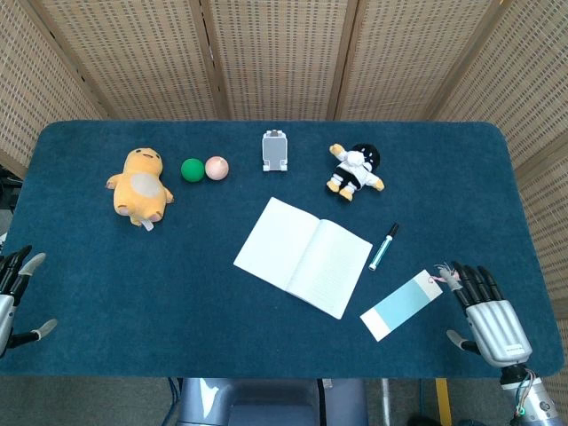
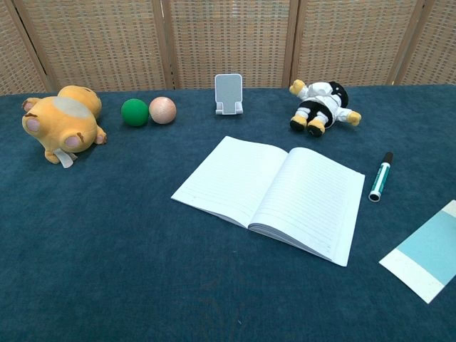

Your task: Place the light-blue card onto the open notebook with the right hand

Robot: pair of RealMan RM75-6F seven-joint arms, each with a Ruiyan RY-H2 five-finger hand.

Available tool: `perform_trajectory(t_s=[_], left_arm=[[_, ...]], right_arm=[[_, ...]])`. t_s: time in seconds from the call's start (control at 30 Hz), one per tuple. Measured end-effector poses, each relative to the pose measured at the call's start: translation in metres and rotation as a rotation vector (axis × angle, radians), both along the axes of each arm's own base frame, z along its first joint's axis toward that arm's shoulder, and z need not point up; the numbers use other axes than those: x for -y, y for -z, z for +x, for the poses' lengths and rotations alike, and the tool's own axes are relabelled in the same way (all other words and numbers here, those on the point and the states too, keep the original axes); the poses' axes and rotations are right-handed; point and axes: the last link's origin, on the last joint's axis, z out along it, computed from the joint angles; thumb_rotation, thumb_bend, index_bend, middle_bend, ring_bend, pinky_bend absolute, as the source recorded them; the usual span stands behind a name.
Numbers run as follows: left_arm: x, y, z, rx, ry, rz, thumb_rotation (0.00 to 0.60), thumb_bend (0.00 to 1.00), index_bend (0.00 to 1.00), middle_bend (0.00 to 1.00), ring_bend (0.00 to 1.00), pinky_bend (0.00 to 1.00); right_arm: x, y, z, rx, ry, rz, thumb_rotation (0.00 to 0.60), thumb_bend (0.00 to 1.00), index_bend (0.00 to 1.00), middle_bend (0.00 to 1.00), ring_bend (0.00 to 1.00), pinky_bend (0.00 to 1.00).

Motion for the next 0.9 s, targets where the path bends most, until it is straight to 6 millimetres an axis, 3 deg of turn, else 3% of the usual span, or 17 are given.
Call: perform_trajectory(t_s=[0.27, 0.53, 0.7, 0.9], left_arm=[[-0.007, 0.006, 0.000, -0.019, -0.022, -0.005, 0.600, 0.00, 0.00, 0.00, 0.00, 0.00], [-0.014, 0.015, 0.001, -0.049, -0.039, -0.031, 0.600, 0.00, 0.00, 0.00, 0.00, 0.00], [-0.017, 0.018, 0.001, -0.054, -0.048, -0.038, 0.600, 0.00, 0.00, 0.00, 0.00, 0.00], [-0.018, 0.017, 0.000, -0.052, -0.052, -0.038, 0.600, 0.00, 0.00, 0.00, 0.00, 0.00]], right_arm=[[0.038, 0.011, -0.021, -0.193, -0.155, 0.215, 0.600, 0.00, 0.10, 0.00, 0.00, 0.00], [0.056, 0.026, -0.030, -0.298, -0.286, 0.265, 0.600, 0.00, 0.15, 0.00, 0.00, 0.00], [0.063, 0.040, -0.026, -0.310, -0.356, 0.316, 0.600, 0.00, 0.22, 0.00, 0.00, 0.00], [0.069, 0.052, -0.018, -0.308, -0.380, 0.343, 0.600, 0.00, 0.22, 0.00, 0.00, 0.00]])
